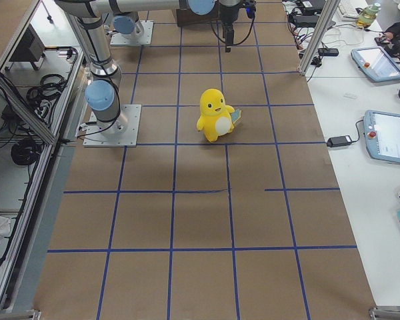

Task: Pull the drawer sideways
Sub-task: 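Lower the left gripper around the white drawer handle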

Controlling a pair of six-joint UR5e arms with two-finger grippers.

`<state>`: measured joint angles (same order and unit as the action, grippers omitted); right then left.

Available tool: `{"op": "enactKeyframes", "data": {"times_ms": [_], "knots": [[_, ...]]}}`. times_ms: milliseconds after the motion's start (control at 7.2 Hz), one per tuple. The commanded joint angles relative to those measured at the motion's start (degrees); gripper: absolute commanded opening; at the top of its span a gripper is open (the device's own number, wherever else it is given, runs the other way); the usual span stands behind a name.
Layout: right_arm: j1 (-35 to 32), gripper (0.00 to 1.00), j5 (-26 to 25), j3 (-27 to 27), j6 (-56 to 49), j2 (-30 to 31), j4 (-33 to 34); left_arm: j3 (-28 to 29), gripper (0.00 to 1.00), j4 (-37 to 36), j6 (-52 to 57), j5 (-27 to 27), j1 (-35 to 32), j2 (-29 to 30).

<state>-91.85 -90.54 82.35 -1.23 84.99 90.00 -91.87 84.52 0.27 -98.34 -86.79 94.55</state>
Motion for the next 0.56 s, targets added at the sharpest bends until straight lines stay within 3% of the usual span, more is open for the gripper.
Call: {"op": "enactKeyframes", "data": {"times_ms": [0, 139, 417], "knots": [[0.0, 1.0, -0.08, 0.0, 0.0, 0.0, 0.0, -2.94, 1.0, -2.34, -5.85, -18.35, -3.63, 3.96], [0.0, 1.0, 0.01, 0.0, -0.09, 0.0, 0.0, -5.74, 1.0, -2.52, -12.77, -21.08, -4.17, 5.28], [0.0, 1.0, 0.01, 0.0, 0.0, 0.0, 0.0, -7.09, 1.0, -6.1, -16.52, -23.81, -4.09, 9.84]]}}
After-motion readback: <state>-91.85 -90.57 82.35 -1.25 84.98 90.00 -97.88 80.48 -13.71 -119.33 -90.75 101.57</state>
